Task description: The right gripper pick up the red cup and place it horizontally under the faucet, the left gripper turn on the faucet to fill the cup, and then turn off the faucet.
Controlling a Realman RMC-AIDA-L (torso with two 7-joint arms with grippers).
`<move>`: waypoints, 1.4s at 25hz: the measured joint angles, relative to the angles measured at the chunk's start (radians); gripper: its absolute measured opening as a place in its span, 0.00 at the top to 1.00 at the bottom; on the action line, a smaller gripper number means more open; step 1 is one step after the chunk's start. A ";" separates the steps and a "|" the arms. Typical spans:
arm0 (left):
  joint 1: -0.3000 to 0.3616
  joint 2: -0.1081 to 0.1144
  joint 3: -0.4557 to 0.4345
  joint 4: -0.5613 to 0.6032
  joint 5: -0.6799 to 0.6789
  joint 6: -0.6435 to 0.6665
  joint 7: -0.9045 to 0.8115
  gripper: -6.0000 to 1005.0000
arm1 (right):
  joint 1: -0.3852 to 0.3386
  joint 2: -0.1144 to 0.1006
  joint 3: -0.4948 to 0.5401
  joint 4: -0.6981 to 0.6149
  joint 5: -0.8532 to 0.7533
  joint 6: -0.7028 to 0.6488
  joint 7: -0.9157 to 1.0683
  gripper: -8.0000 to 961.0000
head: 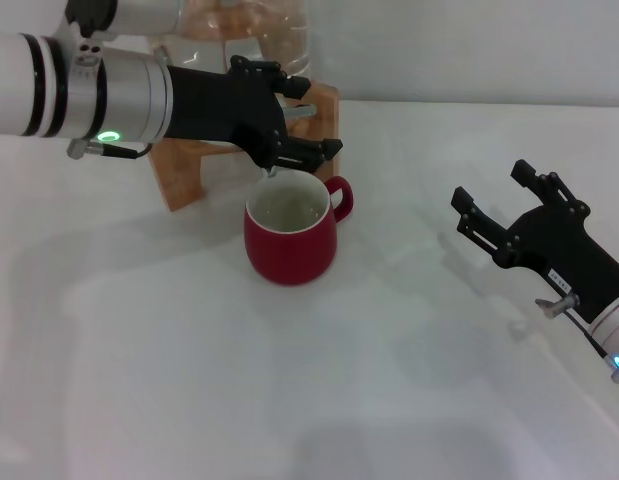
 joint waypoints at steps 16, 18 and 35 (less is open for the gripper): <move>-0.011 0.000 0.007 0.007 -0.010 -0.006 -0.001 0.16 | -0.001 0.000 0.003 -0.001 -0.001 0.000 0.000 0.09; 0.000 0.000 0.037 0.020 -0.036 -0.004 0.003 0.16 | -0.002 0.000 0.003 -0.003 0.000 0.000 0.000 0.09; 0.458 -0.006 0.390 0.279 -0.529 0.291 0.285 0.16 | -0.004 0.000 0.005 -0.016 0.000 -0.012 0.000 0.09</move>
